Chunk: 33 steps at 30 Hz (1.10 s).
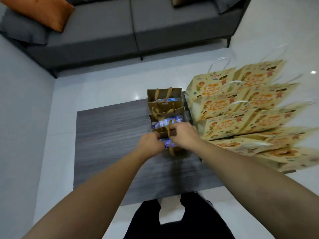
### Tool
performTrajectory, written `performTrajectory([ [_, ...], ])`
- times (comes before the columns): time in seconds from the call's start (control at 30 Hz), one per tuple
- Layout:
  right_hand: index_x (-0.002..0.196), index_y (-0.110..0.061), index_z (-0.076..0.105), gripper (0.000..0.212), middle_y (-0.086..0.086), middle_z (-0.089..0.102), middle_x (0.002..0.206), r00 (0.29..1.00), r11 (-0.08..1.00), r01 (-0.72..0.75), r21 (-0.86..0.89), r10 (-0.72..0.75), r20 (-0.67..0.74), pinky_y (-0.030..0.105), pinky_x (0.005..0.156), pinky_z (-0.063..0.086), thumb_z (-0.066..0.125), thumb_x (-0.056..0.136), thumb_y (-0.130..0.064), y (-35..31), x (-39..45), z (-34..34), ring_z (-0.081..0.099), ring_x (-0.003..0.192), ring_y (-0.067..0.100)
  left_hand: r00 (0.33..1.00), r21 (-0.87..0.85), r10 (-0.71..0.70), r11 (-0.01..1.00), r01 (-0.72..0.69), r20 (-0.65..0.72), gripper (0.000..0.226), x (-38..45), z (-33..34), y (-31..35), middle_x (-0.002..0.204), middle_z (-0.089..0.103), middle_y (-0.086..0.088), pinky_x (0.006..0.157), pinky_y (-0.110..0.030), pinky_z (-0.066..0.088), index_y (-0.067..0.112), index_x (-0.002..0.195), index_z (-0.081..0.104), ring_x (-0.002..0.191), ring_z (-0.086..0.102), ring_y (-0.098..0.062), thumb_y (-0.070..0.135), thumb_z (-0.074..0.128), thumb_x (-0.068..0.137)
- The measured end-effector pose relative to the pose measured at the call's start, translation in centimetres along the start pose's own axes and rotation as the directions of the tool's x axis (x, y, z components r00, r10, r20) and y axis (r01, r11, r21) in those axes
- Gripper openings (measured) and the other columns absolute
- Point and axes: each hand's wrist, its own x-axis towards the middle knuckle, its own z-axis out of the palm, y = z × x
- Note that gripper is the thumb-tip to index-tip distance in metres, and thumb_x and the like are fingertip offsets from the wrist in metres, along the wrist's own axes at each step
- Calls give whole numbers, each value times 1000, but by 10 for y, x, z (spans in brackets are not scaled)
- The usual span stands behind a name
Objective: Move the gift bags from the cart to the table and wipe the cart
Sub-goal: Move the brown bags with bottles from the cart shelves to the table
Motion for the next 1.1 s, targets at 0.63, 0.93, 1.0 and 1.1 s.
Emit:
performTrajectory([
  [0.63, 148, -28, 46, 65, 8, 57, 138, 576, 728, -523, 444, 685, -445, 43, 101, 46, 65, 86, -38, 110, -305, -55, 50, 129, 33, 502, 422, 831, 378, -824, 238, 54, -145, 42, 214, 143, 51, -14, 101, -39, 46, 14, 148, 46, 130, 49, -32, 37, 53, 99],
  [0.93, 150, -25, 42, 65, 8, 53, 142, 203, 439, -604, 666, 892, -404, 44, 106, 45, 65, 91, -38, 207, -527, 10, 49, 130, 30, 159, 392, 874, -39, -919, 460, 52, -317, 218, 307, 139, 52, -13, 105, -40, 43, 16, 145, 48, 128, 49, -32, 35, 55, 97],
  [1.0, 151, -25, 42, 65, 8, 53, 143, 134, 364, -617, 698, 922, -362, 43, 106, 44, 65, 92, -39, 232, -581, 36, 49, 131, 30, 97, 354, 857, -105, -929, 506, 52, -362, 271, 317, 140, 52, -12, 105, -40, 44, 16, 145, 48, 128, 50, -30, 34, 55, 97],
  [1.1, 151, -24, 42, 66, 8, 53, 143, 32, 246, -597, 763, 958, -285, 41, 106, 44, 65, 92, -39, 269, -652, 77, 48, 131, 30, 8, 300, 804, -213, -930, 594, 51, -423, 346, 325, 142, 52, -9, 106, -40, 45, 17, 146, 48, 128, 51, -28, 34, 56, 98],
])
